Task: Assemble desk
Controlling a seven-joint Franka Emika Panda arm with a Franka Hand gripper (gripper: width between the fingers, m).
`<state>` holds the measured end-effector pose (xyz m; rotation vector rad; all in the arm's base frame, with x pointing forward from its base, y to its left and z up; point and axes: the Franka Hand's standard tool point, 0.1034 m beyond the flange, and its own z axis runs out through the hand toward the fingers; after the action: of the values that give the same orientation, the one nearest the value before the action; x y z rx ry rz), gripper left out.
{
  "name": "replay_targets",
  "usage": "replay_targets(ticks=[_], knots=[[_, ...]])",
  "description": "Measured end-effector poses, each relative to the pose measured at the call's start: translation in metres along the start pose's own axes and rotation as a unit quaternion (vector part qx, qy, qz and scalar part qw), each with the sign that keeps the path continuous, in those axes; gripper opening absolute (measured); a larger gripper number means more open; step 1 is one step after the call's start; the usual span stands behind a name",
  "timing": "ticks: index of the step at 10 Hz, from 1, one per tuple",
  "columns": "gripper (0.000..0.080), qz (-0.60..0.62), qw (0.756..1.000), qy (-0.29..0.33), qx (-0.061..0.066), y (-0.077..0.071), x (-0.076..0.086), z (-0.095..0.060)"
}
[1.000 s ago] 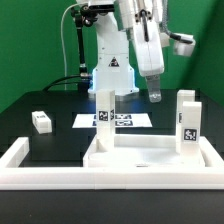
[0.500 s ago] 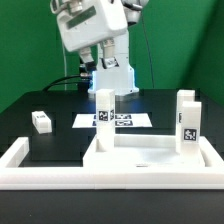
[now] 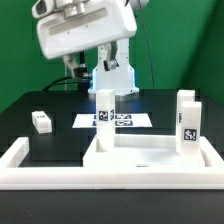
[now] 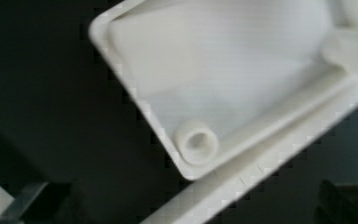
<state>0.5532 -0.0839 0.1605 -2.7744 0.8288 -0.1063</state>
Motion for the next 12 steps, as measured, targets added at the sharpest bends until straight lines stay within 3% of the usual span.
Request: replay_targets(ticks=[1,3,4,5,7,10,11,12], knots=[[0.0649,-0.045,0.999,-0.020,0.002,0.019,-0.007,0.003],[0.0649,-0.154,0.987,-0.039,-0.006,0.057,-0.009,0.012],[0.0649,-0.196,0.979,-0.053,-0.012,0.091,-0.011,0.022],[0.0649,-0.262,0.964,-0.037,-0.028,0.117,-0.010,0.027],[0.0649,-0.260,0.964,-0.042,-0.025,0.111,-0.013,0.027],[0.0649,-0.260,0.963,-0.067,-0.025,0.114,-0.019,0.031],[0.0649,-0.275,0.952,-0.128,-0.040,0.137,-0.031,0.040],[0.0649,-0.273,0.942,-0.182,-0.069,0.162,-0.033,0.045]])
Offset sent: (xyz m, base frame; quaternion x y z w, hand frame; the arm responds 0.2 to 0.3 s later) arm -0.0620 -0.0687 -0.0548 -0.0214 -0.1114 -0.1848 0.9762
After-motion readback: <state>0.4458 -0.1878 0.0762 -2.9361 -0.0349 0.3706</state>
